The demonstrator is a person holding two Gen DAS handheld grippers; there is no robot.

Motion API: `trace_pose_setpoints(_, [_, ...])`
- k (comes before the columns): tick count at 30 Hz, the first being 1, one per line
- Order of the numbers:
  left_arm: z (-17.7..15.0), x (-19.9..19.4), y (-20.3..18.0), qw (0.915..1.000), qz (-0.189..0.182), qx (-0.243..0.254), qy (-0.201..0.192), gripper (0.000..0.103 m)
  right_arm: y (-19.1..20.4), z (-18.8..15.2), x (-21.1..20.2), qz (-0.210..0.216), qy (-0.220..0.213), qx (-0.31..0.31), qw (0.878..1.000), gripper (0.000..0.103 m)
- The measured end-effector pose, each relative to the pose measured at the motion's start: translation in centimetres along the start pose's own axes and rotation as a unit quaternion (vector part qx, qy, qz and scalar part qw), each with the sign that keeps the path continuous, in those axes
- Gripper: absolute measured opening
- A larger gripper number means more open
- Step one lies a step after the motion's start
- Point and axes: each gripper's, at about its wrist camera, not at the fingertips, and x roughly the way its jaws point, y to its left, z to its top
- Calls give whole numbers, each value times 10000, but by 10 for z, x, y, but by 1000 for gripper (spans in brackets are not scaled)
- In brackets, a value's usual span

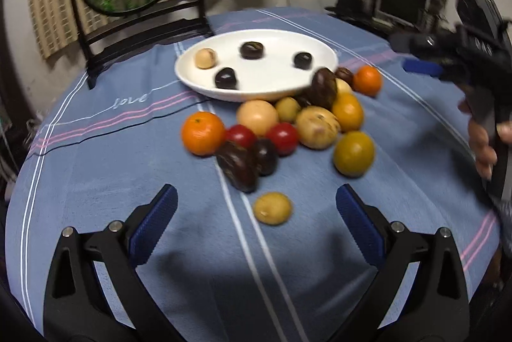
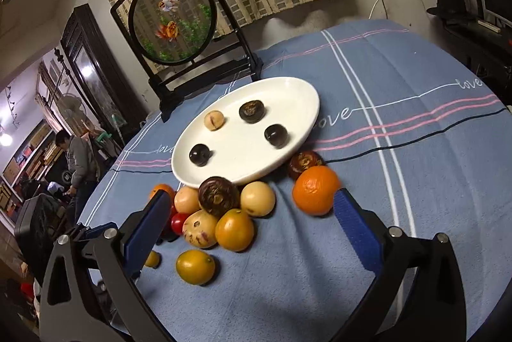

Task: Organize fruits
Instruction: 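Grasp a small yellow fruit with the left tool while the right grasps a large yellow fruit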

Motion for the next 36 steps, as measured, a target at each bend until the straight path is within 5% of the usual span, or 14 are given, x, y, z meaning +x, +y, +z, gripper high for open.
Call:
trace_pose_setpoints(4, [1, 10, 1, 9994, -233, -108, 212, 97, 6, -4, 0, -52, -4, -122, 9999, 102])
trace_pose_setpoints(8, [0, 22, 1, 9966, -598, -235, 521, 60, 6, -3, 6, -487, 159, -199, 9985, 102])
trace_pose_setpoints(15, [-1, 29, -2, 9950, -682, -232, 690, 46, 13, -11, -3, 116, 102, -311, 9994, 102])
trace_pose_setpoints(17, [-2, 25, -1, 9958, -616, -253, 634, 28, 22, -19, 2, 17, 279, -492, 9984, 102])
trace_pose_setpoints(22, [-6, 17, 7, 9952, -690, -444, 526, 29, 64, -52, 13, -300, 677, -1578, 9847, 98])
trace_pose_setpoints(24, [-6, 18, 7, 9949, -712, -442, 560, 29, 80, -58, 17, -519, 738, -2000, 9756, 82])
trace_pose_setpoints(28, [-6, 18, 8, 9945, -749, -475, 550, 29, 82, -59, 29, -640, 964, -2094, 9710, 64])
trace_pose_setpoints(32, [-6, 20, 10, 9938, -788, -526, 582, 29, 81, -59, 42, -514, 1241, -2062, 9693, 62])
trace_pose_setpoints(36, [-7, 21, 9, 9936, -795, -507, 626, 29, 94, -64, 55, -457, 1471, -2327, 9603, 46])
